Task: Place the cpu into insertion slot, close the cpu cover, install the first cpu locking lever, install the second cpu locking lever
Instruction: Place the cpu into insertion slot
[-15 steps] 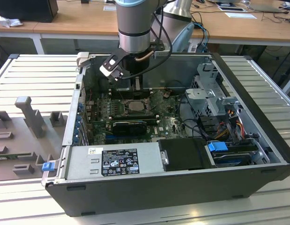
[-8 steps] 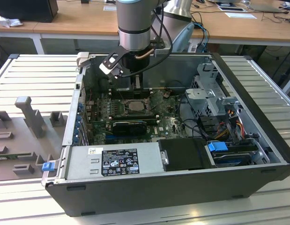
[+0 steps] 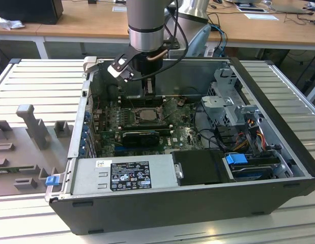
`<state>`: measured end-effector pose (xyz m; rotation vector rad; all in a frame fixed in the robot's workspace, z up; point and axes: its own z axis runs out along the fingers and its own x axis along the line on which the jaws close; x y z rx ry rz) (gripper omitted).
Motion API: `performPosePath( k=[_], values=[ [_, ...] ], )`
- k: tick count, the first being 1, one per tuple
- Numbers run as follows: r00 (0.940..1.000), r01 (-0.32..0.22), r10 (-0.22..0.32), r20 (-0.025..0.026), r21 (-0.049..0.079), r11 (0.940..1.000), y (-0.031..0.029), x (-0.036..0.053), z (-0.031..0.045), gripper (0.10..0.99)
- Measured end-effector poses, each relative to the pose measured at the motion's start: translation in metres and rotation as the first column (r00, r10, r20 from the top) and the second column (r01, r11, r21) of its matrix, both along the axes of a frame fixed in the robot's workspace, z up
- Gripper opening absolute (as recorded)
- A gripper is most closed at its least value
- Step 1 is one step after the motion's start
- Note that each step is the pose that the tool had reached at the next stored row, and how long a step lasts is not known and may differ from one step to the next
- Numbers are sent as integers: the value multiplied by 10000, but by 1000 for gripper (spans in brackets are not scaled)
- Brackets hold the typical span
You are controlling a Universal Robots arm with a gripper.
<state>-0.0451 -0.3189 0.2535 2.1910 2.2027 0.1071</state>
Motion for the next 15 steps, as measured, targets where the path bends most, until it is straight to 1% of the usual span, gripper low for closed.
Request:
performPosePath(
  k=[5,15],
  values=[
    [10000,1,-1,0,0,10000,0,0,45,106],
    [10000,3,-3,-1,-1,10000,0,0,95,106]
  ],
)
